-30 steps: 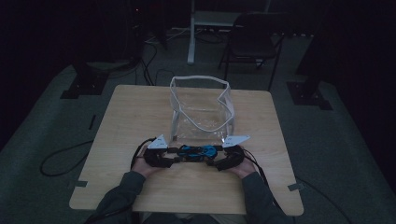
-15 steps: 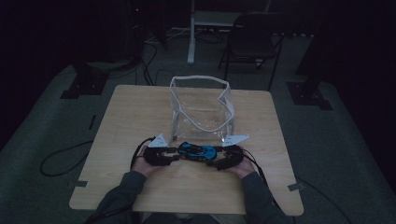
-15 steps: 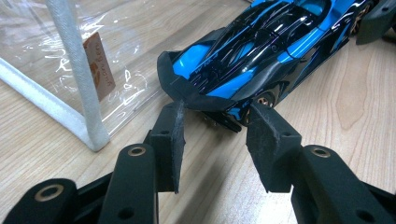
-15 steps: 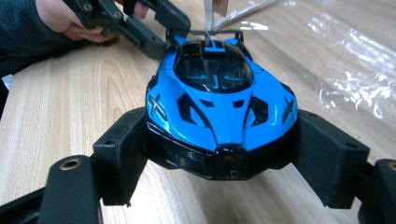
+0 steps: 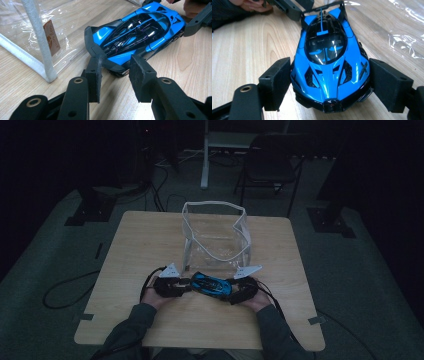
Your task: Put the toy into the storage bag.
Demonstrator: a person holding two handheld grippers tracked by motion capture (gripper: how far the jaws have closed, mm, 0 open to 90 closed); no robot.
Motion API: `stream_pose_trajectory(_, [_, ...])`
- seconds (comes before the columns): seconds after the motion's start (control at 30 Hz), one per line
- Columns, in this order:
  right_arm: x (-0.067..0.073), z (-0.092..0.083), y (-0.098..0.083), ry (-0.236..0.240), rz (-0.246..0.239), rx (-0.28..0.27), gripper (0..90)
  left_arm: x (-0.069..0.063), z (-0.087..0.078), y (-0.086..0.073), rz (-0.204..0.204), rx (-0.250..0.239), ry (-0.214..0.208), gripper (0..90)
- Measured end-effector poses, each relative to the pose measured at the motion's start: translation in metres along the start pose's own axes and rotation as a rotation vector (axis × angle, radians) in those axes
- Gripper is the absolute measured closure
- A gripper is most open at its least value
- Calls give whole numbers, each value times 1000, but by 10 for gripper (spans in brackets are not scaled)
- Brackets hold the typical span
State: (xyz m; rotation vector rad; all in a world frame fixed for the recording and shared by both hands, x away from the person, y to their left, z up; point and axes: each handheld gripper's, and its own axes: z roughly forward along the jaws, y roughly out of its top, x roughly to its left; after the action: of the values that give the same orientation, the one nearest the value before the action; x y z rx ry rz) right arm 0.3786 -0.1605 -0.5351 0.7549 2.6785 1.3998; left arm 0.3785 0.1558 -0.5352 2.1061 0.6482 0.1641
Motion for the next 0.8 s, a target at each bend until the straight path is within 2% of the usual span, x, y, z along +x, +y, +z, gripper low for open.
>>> stream_pose_trajectory(0.07, [0, 2, -2, -8, -12, 21, 208, 0, 1, 0, 5, 9, -2, 627])
stream_pose_trajectory(0.17, [3, 10, -7, -44, -47, 81, 213, -2, 1, 0, 12, 19, 2, 627])
stream_pose_trajectory(0.23, [5, 9, -8, -55, -56, 80, 214, -2, 2, -1, 14, 24, -2, 627])
stream_pose_trajectory(0.4, [15, 11, -10, -134, -139, 100, 233, -5, 6, -2, 24, 49, -7, 631])
stream_pose_trajectory(0.5, [17, 11, -11, -146, -135, 101, 222, -6, 7, -1, 34, 55, -15, 631])
stream_pose_trajectory(0.57, [19, 13, -11, -146, -138, 109, 156, -6, 7, -1, 36, 52, -20, 630])
stream_pose_trajectory(0.67, [20, 15, -9, -140, -146, 123, 140, -7, 7, 0, 33, 49, -30, 630])
stream_pose_trajectory(0.7, [20, 15, -9, -139, -145, 123, 144, -7, 8, -1, 37, 50, -34, 630])
stream_pose_trajectory(0.77, [19, 13, -7, -157, -129, 123, 250, -7, 8, 0, 38, 49, -36, 626])
stream_pose_trajectory(0.8, [18, 12, -6, -152, -131, 131, 253, -8, 8, 0, 39, 48, -37, 626])
